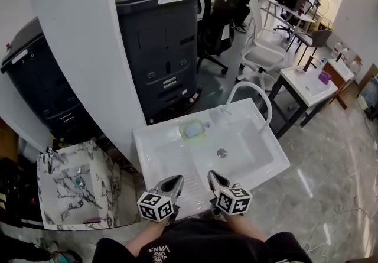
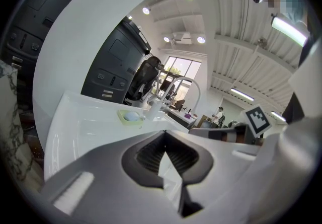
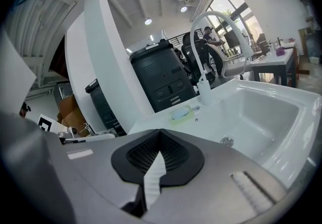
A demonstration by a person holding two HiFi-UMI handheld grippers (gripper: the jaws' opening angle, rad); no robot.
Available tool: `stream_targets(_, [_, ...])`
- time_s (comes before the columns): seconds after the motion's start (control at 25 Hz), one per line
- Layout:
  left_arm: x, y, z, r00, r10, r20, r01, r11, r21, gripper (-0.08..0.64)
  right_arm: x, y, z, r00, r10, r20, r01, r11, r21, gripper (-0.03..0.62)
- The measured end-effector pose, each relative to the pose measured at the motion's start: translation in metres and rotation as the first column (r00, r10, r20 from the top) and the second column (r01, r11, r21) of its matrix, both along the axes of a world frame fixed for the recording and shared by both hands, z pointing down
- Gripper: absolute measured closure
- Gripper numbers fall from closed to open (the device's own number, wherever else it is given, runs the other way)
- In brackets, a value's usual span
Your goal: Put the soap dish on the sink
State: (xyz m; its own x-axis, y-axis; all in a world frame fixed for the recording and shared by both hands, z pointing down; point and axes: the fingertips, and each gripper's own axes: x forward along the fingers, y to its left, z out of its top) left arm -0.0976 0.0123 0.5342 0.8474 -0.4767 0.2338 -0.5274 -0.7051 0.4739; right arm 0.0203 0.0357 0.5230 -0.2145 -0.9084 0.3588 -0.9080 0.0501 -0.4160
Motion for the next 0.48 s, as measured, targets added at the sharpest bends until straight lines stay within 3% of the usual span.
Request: stream_targets(0.48, [-0.0011,-0.004,0.0013,1.0,-0.008,-0.006,0.007,1.0,-0.008,0.508,-0.0031,-0.0062,-0.0019,1.0,-0.008,-0.003,0.008,1.0,0.0,0.591])
